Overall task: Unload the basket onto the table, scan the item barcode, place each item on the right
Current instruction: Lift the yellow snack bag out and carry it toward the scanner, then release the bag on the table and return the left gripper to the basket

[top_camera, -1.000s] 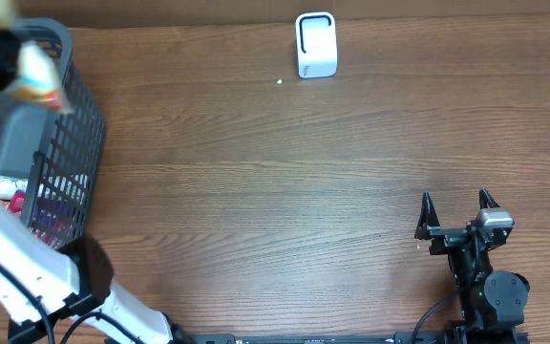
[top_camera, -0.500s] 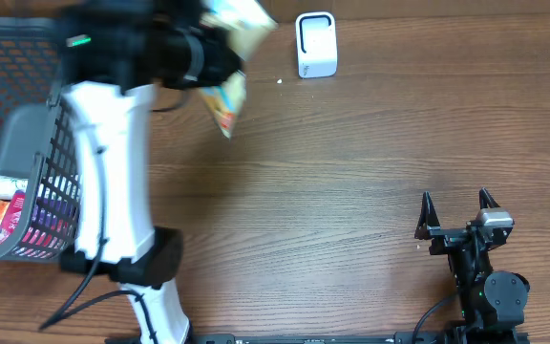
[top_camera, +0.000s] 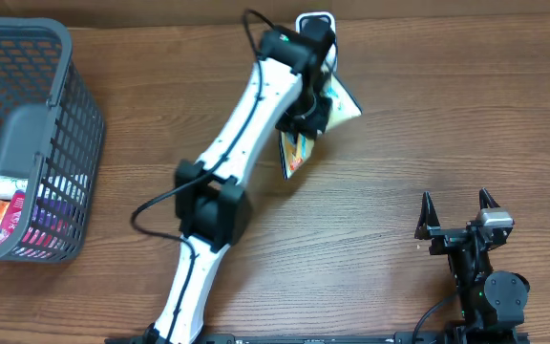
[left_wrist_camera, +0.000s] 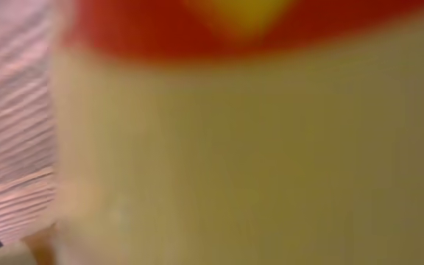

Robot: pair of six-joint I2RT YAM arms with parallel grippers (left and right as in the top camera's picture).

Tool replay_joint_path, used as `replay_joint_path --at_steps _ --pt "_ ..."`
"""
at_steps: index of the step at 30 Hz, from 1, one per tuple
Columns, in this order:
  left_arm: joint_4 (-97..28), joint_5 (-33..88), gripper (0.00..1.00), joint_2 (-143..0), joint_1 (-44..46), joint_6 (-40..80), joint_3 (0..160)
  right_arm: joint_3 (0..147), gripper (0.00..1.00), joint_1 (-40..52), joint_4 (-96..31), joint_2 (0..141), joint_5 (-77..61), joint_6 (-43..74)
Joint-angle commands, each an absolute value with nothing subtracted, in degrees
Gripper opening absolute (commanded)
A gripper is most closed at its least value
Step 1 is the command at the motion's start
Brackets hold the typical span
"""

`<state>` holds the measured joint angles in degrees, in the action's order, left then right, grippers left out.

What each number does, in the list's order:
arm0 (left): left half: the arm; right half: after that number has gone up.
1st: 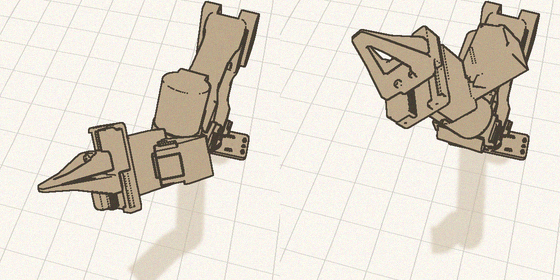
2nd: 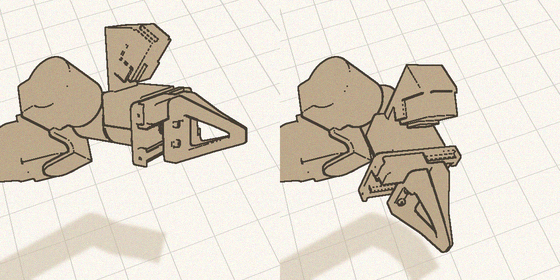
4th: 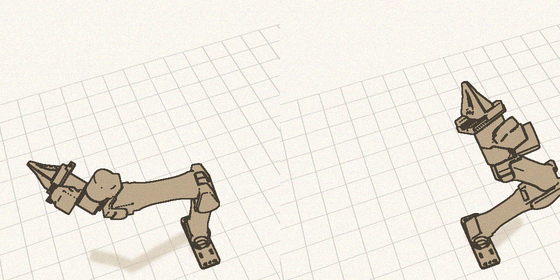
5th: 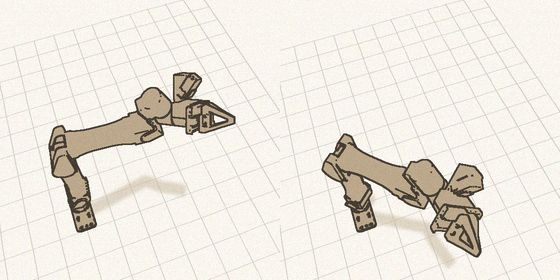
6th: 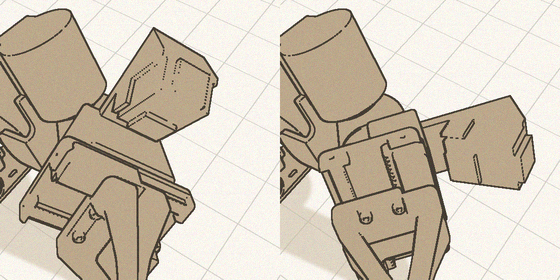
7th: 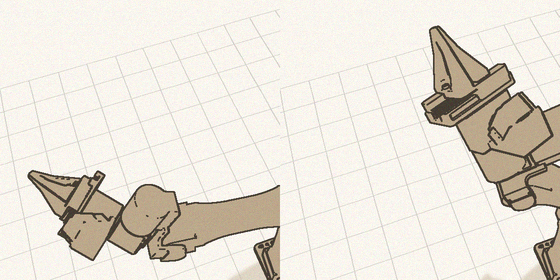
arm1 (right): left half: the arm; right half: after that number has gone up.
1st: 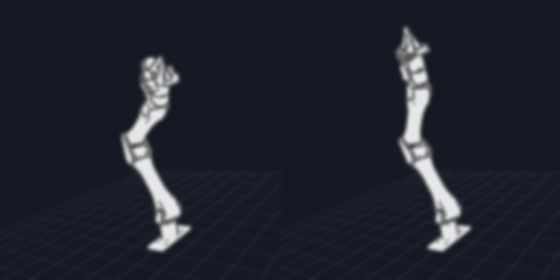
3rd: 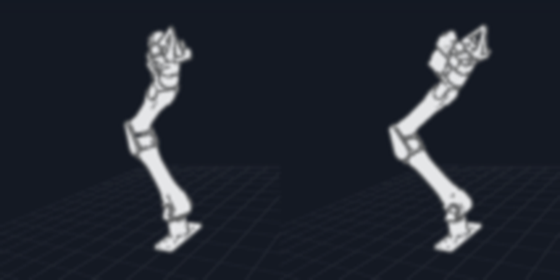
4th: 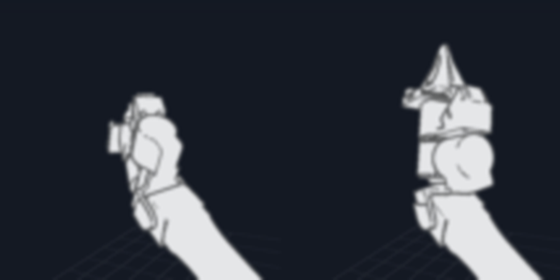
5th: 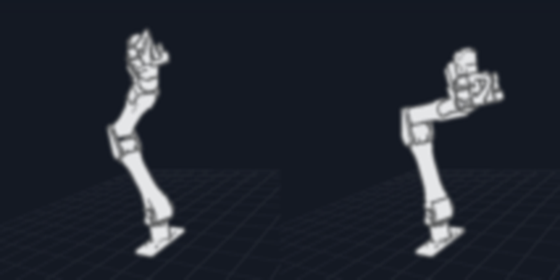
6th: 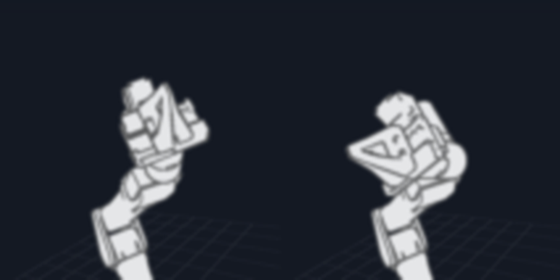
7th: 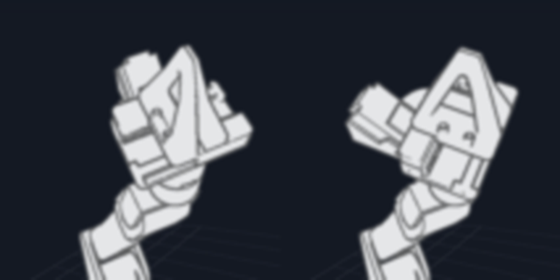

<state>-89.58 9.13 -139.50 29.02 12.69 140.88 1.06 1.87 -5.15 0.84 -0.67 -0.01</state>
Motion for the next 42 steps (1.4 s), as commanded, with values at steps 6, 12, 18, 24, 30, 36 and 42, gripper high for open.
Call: replay_joint_path --at_steps 6,12,18,24,30,36,42 --pt "-90.1 8.6 0.54 -141.9 28.8 11.7 141.6 0.4 1.0 1.5 -4.8 0.2 -0.7 -0.3" --pt "-94.6 8.4 0.54 -140.2 26.7 11.7 148.6 0.4 1.0 1.5 -4.8 0.2 -0.7 -0.3" --pt "-96.8 8.8 0.51 -134.6 21.9 11.6 159.2 0.4 1.0 1.5 -4.8 0.2 -0.7 -0.3" --pt "-96.8 4.8 0.52 -124.6 14.6 11.6 162.8 0.4 1.0 1.5 -4.8 0.2 -0.7 -0.3" --pt "-96.8 1.9 0.55 -113.5 1.7 11.8 162.8 0.4 1.0 1.5 -4.8 0.2 -0.7 -0.3" --pt "-96.8 0.8 0.52 -107.2 -17.1 12.4 162.8 0.4 1.0 1.5 -4.8 0.2 -0.7 -0.3" --pt "-96.8 1.0 0.37 -107.1 -34.1 16.5 157.7 0.4 1.0 1.5 -4.8 0.2 -0.7 -0.3"
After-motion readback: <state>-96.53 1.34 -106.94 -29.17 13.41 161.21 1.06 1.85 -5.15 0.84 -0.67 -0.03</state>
